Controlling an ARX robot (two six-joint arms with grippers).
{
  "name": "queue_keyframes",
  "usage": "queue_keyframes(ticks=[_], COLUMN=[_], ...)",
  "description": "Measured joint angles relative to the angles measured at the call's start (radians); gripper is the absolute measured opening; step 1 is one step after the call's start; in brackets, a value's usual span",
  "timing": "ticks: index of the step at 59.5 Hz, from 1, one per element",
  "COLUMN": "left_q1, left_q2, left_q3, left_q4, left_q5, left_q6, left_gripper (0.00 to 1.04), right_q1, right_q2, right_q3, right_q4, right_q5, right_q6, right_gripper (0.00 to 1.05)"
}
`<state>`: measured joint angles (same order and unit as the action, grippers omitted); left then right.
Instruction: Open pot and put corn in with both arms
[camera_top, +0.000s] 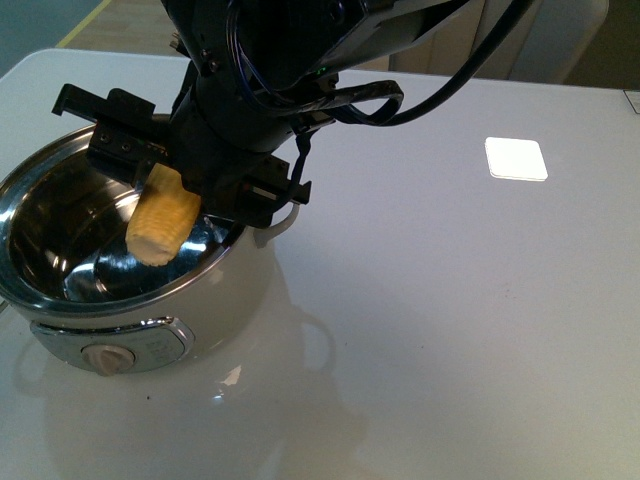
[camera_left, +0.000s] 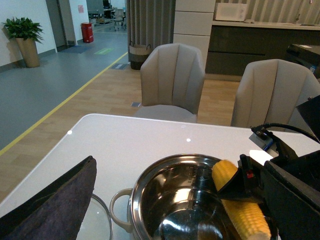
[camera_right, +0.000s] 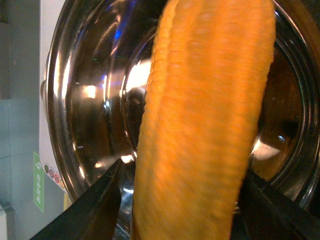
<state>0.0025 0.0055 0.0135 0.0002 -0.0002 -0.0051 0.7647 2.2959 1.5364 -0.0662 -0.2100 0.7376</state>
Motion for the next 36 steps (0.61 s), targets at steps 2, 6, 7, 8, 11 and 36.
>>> queue_keyframes(ticks=[2,6,7,8,11,36], left_q1=[0.000,0.000,0.000,0.000,0.000,0.000], left_q2=[0.000,0.000,0.000,0.000,0.000,0.000], left_q3=[0.000,0.000,0.000,0.000,0.000,0.000], left_q4=[0.000,0.000,0.000,0.000,0.000,0.000], left_q5=[0.000,0.000,0.000,0.000,0.000,0.000], left_q6=[0.000,0.000,0.000,0.000,0.000,0.000], left_gripper=[0.98,0.98,0.98,0.98,0.98,0.98], right_q1=[-0.001,-0.009,-0.010,-0.012,-0.022,-0.249], right_q2=[-0.002,-0.018,-0.021,-0.029,-0.052,-0.478], right_q3=[-0.010,-0.037,-0.041,-0.050,-0.078,-0.457], right_q4=[0.008,0.035,0.040,0.049,0.068,0.258], right_q5=[0.000,-0.002,-0.002,-0.002,-0.002,0.024], right_q6=[0.000,0.011,0.014,0.018,0.033,0.054], right_gripper=[0.76,0.92,0.93,0.96,0.97,0.96])
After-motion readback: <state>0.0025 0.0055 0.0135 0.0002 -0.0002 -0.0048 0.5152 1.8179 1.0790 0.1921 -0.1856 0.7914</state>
